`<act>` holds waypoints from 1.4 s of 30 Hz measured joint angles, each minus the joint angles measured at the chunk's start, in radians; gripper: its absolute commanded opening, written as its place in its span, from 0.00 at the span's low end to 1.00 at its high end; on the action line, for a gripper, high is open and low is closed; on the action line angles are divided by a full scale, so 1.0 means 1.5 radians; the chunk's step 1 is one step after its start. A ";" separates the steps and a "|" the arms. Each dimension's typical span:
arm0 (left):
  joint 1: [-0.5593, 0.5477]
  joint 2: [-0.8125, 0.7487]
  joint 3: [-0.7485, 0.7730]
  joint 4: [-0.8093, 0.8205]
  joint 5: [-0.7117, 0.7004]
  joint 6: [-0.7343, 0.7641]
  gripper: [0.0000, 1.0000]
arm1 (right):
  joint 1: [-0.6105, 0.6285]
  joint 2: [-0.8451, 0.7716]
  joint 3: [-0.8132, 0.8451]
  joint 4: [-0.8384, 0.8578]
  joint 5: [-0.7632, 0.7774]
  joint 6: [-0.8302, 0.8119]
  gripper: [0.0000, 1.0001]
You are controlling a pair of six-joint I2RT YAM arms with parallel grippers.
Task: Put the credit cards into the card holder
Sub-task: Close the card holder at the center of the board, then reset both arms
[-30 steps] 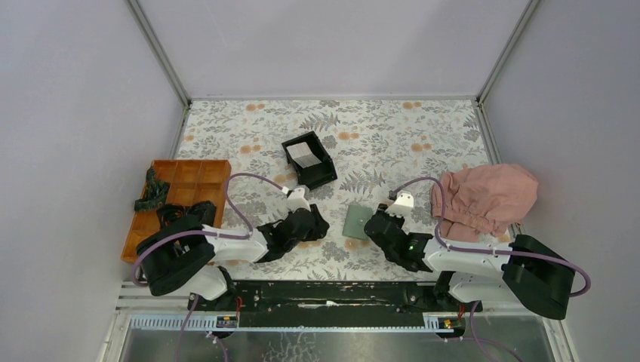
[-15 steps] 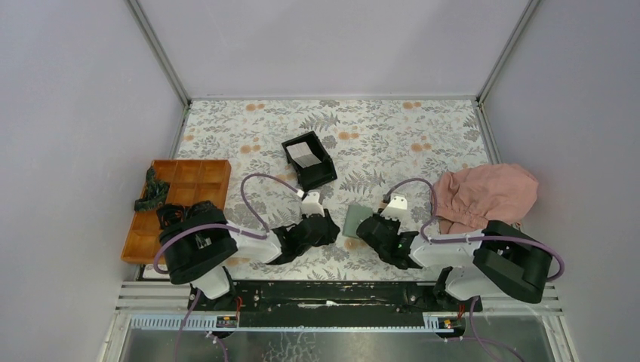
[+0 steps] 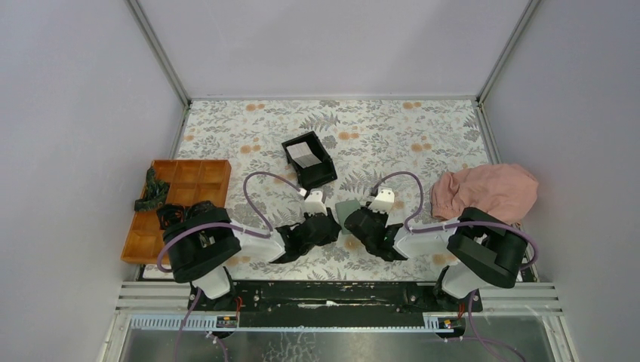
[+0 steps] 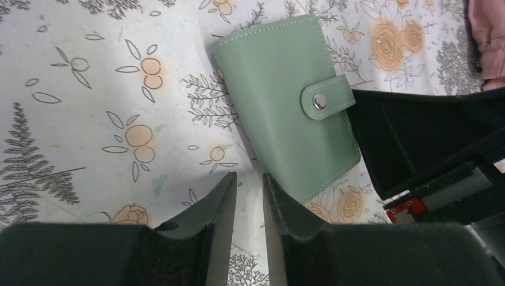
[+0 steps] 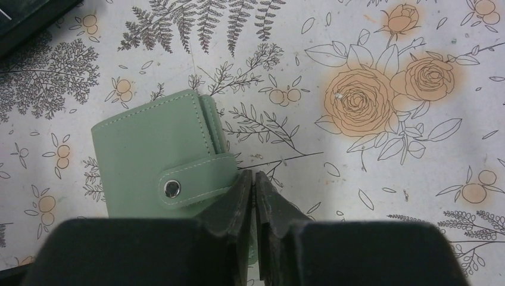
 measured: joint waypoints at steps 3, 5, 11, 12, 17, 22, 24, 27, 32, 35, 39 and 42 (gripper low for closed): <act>0.000 -0.004 0.010 -0.030 -0.026 0.001 0.36 | -0.001 -0.001 0.001 -0.001 0.000 -0.001 0.27; 0.000 -0.014 0.015 -0.062 -0.047 0.001 0.41 | 0.000 -0.013 0.001 -0.015 -0.008 -0.002 0.38; 0.000 -0.092 0.016 -0.180 -0.122 -0.004 0.59 | -0.005 -0.112 0.001 -0.077 -0.015 -0.040 0.65; 0.000 -0.112 0.016 -0.198 -0.135 -0.004 0.63 | -0.009 -0.131 0.001 -0.083 -0.017 -0.050 0.68; 0.000 -0.217 0.019 -0.273 -0.204 0.011 0.84 | -0.061 -0.224 0.006 -0.112 -0.021 -0.129 0.91; 0.000 -0.311 0.018 -0.317 -0.269 0.039 0.96 | -0.099 -0.281 0.012 -0.111 -0.013 -0.214 1.00; 0.000 -0.354 0.017 -0.338 -0.298 0.043 0.97 | -0.107 -0.295 0.012 -0.111 -0.011 -0.239 0.99; 0.000 -0.418 0.013 -0.365 -0.338 0.046 0.98 | -0.108 -0.307 0.022 -0.132 -0.008 -0.254 0.99; 0.000 -0.495 -0.014 -0.377 -0.393 0.056 0.99 | -0.108 -0.293 0.093 -0.226 0.047 -0.220 0.99; 0.000 -0.516 -0.036 -0.375 -0.420 0.073 1.00 | -0.108 -0.268 0.128 -0.283 0.087 -0.186 0.99; 0.000 -0.509 -0.048 -0.375 -0.442 0.087 1.00 | -0.108 -0.246 0.131 -0.335 0.119 -0.160 0.99; 0.000 -0.494 -0.048 -0.375 -0.453 0.094 1.00 | -0.108 -0.245 0.130 -0.347 0.139 -0.158 0.99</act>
